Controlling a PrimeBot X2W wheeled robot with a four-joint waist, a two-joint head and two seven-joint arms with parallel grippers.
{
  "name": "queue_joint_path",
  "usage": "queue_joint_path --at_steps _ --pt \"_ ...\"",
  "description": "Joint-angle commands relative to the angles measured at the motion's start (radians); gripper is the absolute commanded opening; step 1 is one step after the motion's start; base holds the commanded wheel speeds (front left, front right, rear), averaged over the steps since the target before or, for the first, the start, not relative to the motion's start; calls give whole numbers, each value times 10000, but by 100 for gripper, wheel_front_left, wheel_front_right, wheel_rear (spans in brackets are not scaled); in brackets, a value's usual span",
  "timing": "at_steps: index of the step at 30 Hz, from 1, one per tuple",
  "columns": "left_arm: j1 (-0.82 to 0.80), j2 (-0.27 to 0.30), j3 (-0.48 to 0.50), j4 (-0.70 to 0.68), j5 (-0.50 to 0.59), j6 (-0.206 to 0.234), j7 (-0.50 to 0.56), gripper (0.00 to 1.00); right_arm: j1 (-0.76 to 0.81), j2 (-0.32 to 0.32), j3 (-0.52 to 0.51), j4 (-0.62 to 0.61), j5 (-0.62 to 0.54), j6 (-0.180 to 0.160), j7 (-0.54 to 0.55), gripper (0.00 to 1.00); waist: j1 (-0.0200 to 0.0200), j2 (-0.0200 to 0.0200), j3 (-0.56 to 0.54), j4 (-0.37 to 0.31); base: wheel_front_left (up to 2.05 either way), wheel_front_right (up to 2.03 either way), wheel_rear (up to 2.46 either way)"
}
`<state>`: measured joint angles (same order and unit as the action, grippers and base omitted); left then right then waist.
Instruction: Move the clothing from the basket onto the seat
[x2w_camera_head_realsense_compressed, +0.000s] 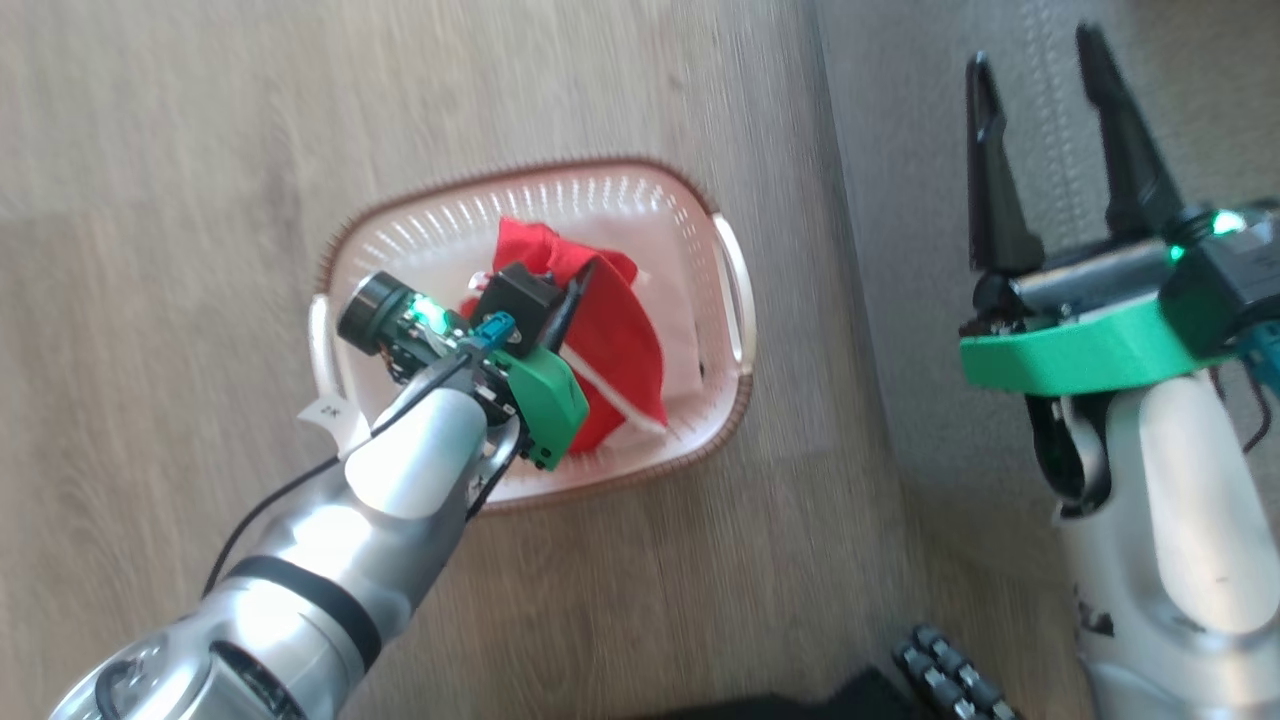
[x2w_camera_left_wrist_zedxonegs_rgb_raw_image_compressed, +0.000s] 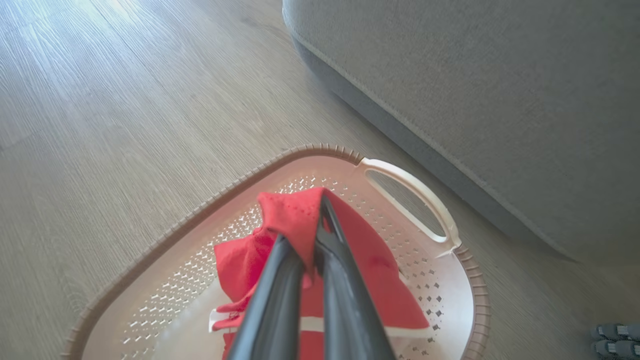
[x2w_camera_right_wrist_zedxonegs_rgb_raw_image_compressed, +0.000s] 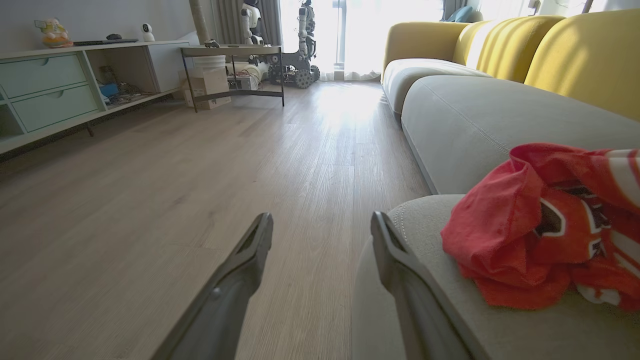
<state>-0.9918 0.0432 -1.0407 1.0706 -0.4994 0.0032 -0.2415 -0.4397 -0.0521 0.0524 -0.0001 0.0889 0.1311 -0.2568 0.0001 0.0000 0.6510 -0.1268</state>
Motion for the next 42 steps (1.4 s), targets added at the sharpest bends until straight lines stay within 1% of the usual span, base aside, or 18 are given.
queue_joint_path --at_steps 1,5,10,11,12,19,28,36,42 --pt "185 70 118 -315 -77 125 -147 0 368 18 110 -117 -21 -4 -49 100 -1 0 -1034 410 0 0 0" --pt "408 70 177 -793 -230 241 -190 0 822 18 -13 592 -96 -4 -49 100 -1 0 -2248 715 0 0 0" --pt "768 75 551 -1425 -370 387 -199 0 1539 18 -150 1387 -74 -4 -49 100 -1 0 -3897 981 0 0 0" --pt "891 113 701 -1646 -406 382 -200 0 1852 18 -216 1659 -75 -4 -49 100 -1 0 -4470 1065 0 0 0" --pt "950 137 768 -1754 -414 380 -200 0 2017 18 -247 1785 -72 -4 -49 100 -1 0 -4796 1113 0 0 0" --pt "1293 419 1239 -2448 -584 408 -201 0 3114 18 -163 2459 -13 -4 -49 100 -1 0 -6538 1272 0 0 0" --pt "1106 818 1666 -2986 -800 613 -192 0 3558 18 235 2744 69 -4 -49 100 -1 0 -7479 1275 0 0 0" --pt "834 1080 1729 -3266 -864 639 -11 0 3600 18 810 2910 250 -4 -49 100 -1 0 -7793 1328 0 0 0" --pt "660 1157 1654 -3416 -823 619 100 0 3536 18 976 3095 247 -4 -49 100 -1 0 -7891 1413 0 0 0"
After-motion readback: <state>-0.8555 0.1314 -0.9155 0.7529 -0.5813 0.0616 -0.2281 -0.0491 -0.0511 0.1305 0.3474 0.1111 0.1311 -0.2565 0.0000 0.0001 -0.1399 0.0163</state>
